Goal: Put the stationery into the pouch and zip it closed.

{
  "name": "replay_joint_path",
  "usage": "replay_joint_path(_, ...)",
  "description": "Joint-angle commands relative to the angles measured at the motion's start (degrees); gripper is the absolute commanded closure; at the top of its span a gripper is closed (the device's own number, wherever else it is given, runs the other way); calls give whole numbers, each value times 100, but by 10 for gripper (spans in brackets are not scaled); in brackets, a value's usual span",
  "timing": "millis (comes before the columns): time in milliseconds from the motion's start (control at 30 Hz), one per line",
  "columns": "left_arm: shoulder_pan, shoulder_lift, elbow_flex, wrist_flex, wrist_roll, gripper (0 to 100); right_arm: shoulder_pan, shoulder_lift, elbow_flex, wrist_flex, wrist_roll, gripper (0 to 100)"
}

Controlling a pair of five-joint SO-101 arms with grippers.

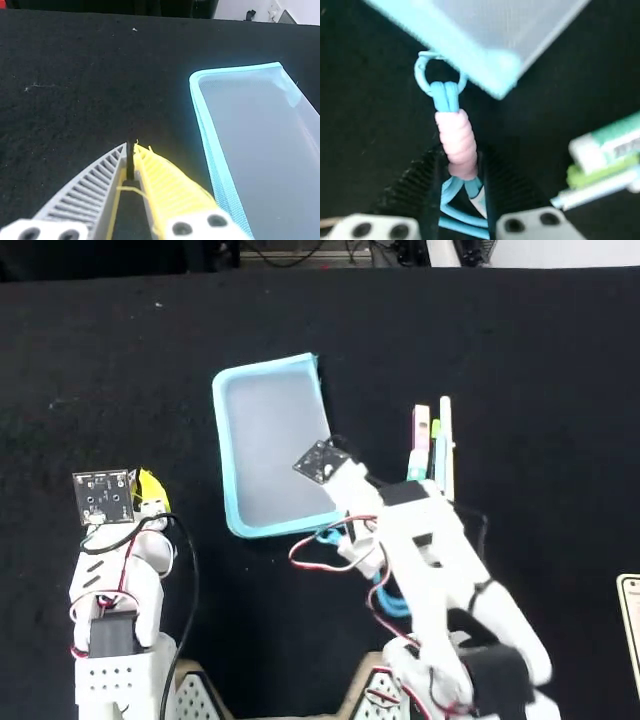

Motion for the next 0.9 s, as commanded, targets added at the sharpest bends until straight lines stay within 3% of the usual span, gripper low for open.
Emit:
replay_joint_path(0, 57, -62, 136, 18, 44, 970, 70, -541, -84, 791, -158, 978)
replay_joint_path(233, 57, -62, 136, 18, 44, 970, 62, -549, -145, 1442, 545, 793)
replay_joint_path(400, 57, -62, 136, 18, 44, 970, -9, -558, -760, 1609, 360, 784)
replay_joint_path(500, 57, -62, 136, 18, 44, 970, -580, -514, -840, 1538, 211, 783)
replay_joint_path(633, 40, -62, 136, 18, 44, 970, -1415, -514, -189, 457, -114, 783)
replay_joint_path(733, 13, -62, 136, 18, 44, 970, -1512, -514, 585, -747, -360, 783)
replay_joint_path(867, 48, -62, 136, 18, 44, 970, -1495, -514, 1086, -1354, -387, 783)
